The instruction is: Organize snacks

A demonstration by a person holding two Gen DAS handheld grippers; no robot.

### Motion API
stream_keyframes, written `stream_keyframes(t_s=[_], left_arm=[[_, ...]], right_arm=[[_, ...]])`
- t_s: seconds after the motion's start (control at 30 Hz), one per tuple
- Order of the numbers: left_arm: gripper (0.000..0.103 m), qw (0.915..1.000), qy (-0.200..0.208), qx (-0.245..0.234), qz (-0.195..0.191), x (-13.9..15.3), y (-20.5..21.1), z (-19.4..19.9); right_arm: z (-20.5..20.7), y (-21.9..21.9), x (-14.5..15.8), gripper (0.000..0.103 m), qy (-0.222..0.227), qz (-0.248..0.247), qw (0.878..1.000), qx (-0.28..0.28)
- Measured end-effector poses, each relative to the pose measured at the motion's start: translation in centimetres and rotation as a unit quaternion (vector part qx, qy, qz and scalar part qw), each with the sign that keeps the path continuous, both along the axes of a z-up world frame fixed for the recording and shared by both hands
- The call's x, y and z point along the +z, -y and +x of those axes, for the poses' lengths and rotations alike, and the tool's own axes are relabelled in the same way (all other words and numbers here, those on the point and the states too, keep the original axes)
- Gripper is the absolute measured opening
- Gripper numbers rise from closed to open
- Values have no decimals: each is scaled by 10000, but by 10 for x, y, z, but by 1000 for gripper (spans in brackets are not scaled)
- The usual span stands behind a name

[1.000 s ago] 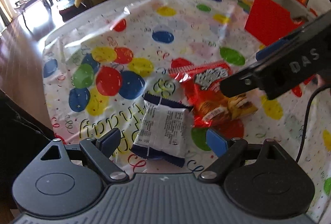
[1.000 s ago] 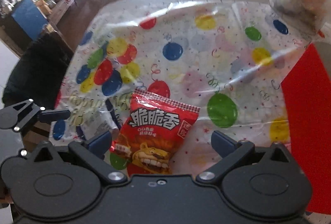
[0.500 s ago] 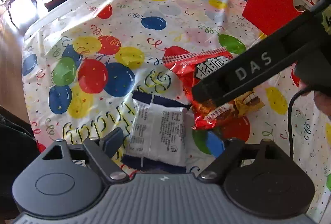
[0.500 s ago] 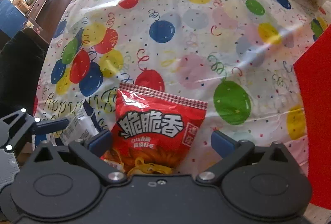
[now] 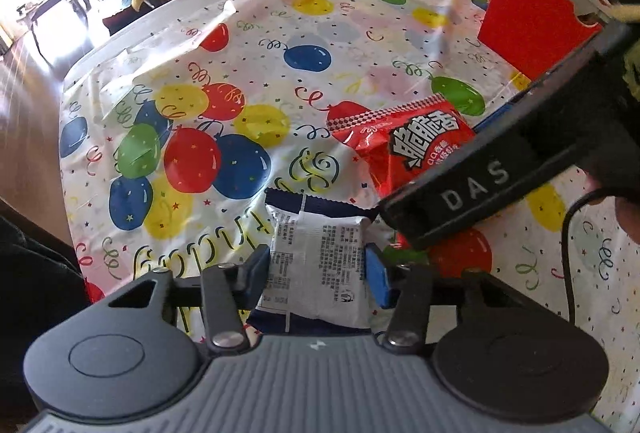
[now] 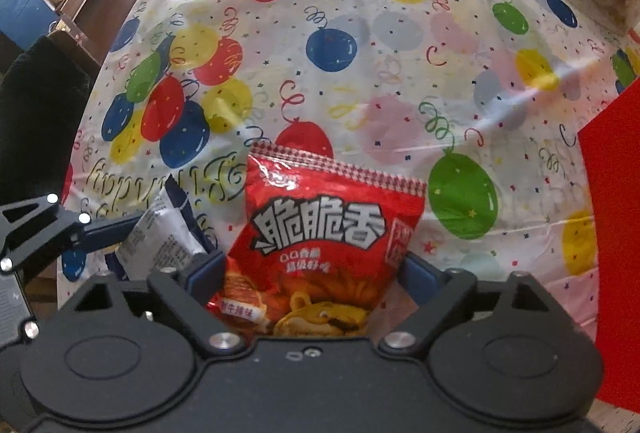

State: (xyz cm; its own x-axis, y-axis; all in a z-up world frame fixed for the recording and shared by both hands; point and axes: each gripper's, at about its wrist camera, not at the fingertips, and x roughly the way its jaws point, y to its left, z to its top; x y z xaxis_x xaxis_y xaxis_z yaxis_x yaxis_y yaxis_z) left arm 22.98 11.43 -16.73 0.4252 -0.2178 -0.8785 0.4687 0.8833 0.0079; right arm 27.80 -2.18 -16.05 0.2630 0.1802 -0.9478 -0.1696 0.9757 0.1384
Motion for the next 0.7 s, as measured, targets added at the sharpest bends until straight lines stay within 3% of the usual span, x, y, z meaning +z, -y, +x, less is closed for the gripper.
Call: stream_keyframes(t_s=[0.2, 0.7], left_arm=[[47, 9995, -86, 254, -159, 1, 2, -4], [47, 9916, -115, 1155, -565, 26, 6, -32]], right_arm=[[-9, 9, 4, 70, 188, -22, 9996, 227], [-50, 51, 33, 69, 510, 40, 9980, 384]])
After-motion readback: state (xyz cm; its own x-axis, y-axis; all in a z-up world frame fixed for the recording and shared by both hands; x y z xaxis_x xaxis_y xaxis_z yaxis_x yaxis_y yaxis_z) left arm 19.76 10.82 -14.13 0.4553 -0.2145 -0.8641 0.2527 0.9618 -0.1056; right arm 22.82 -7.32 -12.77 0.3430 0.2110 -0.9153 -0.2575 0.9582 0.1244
